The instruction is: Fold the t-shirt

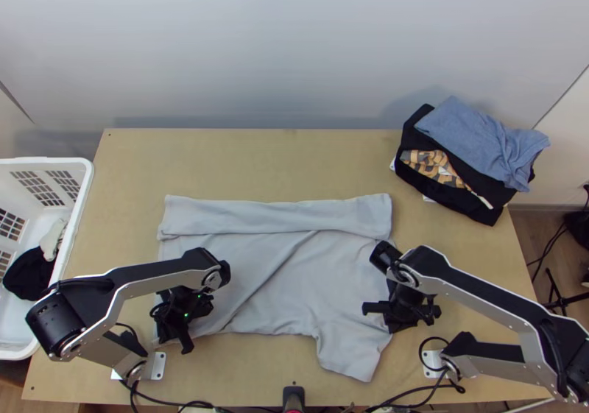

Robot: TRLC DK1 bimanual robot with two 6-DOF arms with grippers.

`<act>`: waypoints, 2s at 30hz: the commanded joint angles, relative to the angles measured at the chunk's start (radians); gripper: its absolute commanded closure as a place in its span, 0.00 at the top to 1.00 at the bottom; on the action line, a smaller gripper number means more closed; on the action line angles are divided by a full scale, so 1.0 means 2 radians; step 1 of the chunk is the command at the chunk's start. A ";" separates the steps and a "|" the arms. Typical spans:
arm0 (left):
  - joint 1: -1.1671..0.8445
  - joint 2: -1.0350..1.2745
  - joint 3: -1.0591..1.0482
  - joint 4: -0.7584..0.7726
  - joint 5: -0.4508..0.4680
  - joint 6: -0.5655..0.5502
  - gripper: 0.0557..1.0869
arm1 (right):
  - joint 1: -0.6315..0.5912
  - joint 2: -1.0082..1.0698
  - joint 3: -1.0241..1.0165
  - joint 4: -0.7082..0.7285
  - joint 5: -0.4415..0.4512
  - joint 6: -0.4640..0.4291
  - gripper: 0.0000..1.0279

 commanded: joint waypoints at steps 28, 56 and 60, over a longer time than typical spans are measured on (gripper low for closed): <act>0.181 -0.112 0.142 -0.009 0.000 0.055 0.04 | -0.165 -0.097 0.096 -0.033 0.058 -0.114 0.03; 0.320 0.042 0.374 0.063 0.001 0.033 0.04 | -0.213 0.116 0.318 0.094 0.084 -0.167 0.03; 0.320 0.054 0.401 0.064 0.002 0.028 0.04 | -0.213 0.150 0.343 0.131 0.101 -0.167 0.03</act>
